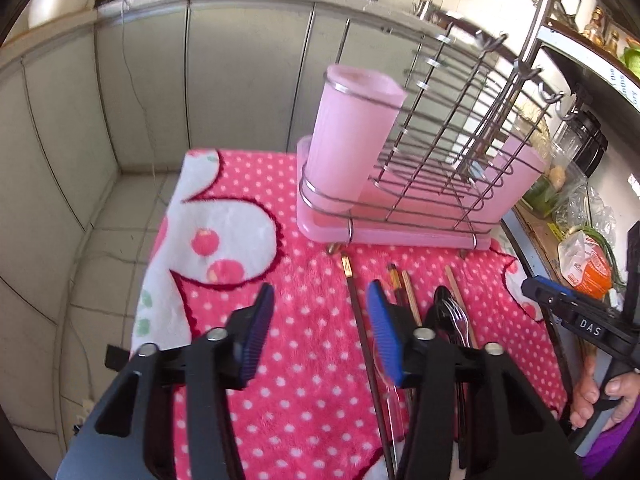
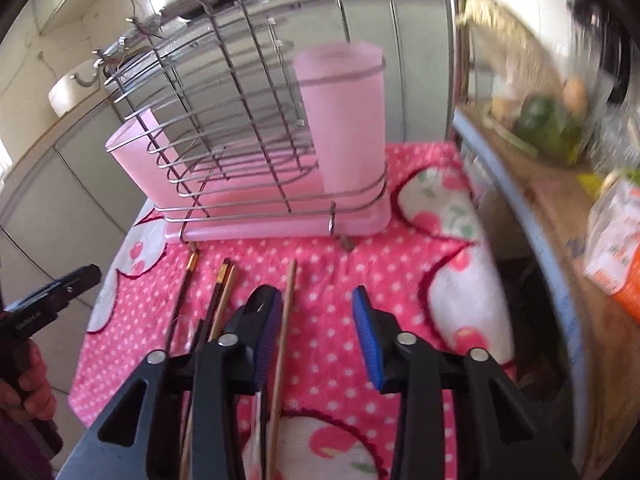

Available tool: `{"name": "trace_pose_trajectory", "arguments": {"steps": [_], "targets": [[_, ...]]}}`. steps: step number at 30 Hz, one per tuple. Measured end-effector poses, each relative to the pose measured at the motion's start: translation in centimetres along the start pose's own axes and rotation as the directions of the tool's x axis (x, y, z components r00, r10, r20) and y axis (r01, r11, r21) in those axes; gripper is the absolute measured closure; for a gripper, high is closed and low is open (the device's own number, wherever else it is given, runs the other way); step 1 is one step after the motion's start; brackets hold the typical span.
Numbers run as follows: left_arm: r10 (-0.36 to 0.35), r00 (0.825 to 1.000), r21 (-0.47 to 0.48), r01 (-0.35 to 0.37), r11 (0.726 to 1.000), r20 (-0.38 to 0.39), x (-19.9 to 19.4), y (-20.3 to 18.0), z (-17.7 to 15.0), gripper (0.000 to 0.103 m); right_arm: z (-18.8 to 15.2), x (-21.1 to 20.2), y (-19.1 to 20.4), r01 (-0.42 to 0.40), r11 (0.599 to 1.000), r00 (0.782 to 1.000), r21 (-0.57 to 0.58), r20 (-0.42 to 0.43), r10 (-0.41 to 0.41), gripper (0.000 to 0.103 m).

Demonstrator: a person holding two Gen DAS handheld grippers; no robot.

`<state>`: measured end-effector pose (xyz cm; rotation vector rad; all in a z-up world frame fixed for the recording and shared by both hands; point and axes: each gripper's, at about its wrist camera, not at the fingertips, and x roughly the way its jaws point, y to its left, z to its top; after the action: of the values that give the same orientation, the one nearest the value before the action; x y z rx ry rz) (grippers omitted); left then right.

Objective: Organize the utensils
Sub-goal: 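Grasp a dark gold-banded chopstick with the left tool while the right tool grasps a wooden chopstick, then lift both chopsticks and carry them above the pink cup of the holder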

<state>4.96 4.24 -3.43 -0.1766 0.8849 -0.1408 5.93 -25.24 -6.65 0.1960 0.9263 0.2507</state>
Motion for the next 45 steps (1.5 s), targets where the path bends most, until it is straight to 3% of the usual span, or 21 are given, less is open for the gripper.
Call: {"name": "trace_pose_trajectory", "arguments": {"steps": [1,3,8,12,18,20,26,29,31,32,33,35,39,45], "targets": [[-0.014,1.0,-0.007,0.014,1.0,-0.023,0.4,0.1,0.1,0.07,0.0,0.7,-0.2,-0.04,0.999,0.999,0.018,-0.034,0.04,0.069],[-0.044,0.995,-0.033,0.041,0.999,-0.088,1.7,0.2,0.5,0.075,0.1,1.5,-0.2,-0.068,0.997,0.995,0.032,-0.065,0.07,0.069],[-0.073,0.976,-0.039,0.066,0.997,-0.208,5.4,-1.3,1.1,0.076,0.4,3.7,-0.1,-0.113,0.992,0.985,0.061,-0.127,0.12,0.07],[-0.028,0.963,-0.014,0.025,1.0,-0.267,8.1,-2.5,1.9,0.076,0.9,5.0,-0.4,-0.114,0.99,0.978,0.08,-0.166,0.126,0.075],[0.026,0.936,0.002,-0.027,1.0,-0.351,12.0,-2.9,1.8,0.076,2.0,5.9,-1.4,-0.104,0.988,0.973,0.116,-0.193,0.125,0.075],[0.027,0.94,0.009,-0.026,1.0,-0.339,12.2,-2.8,1.7,0.095,2.3,6.1,-1.4,-0.104,0.988,0.971,0.118,-0.202,0.126,0.074],[-0.022,0.946,-0.013,0.019,1.0,-0.322,10.4,-1.4,2.2,0.097,3.2,8.1,-0.5,-0.079,0.992,0.963,0.099,-0.248,0.101,0.072],[-0.038,0.947,-0.021,0.033,0.999,-0.32,9.5,-0.6,2.5,0.097,3.5,9.6,-0.1,-0.029,0.996,0.963,0.083,-0.266,0.05,0.072],[-0.044,0.947,-0.028,0.037,0.999,-0.319,9.0,0.0,2.8,0.097,3.4,10.3,0.0,-0.009,0.996,0.962,0.086,-0.271,0.032,0.076],[-0.046,0.947,-0.029,0.039,0.999,-0.317,8.8,0.2,3.0,0.097,3.5,10.5,-0.1,-0.003,0.997,0.964,0.082,-0.265,0.024,0.081],[-0.051,0.948,-0.031,0.043,0.999,-0.313,8.3,0.2,3.2,0.097,3.5,10.3,-0.1,0.008,0.997,0.965,0.072,-0.26,0.012,0.093],[-0.069,0.952,-0.037,0.061,0.997,-0.299,7.0,0.8,3.2,0.097,3.4,10.2,-0.4,-0.018,0.996,0.966,0.087,-0.257,0.04,0.096],[-0.098,0.961,-0.034,0.092,0.995,-0.257,5.2,0.5,3.6,0.097,3.0,7.6,-1.5,-0.041,0.993,0.978,0.113,-0.197,0.063,0.096],[-0.154,0.979,-0.022,0.153,0.988,-0.136,0.2,0.5,4.3,0.097,2.9,1.7,-2.6,-0.091,0.989,0.994,0.115,-0.056,0.098,0.097]]}}
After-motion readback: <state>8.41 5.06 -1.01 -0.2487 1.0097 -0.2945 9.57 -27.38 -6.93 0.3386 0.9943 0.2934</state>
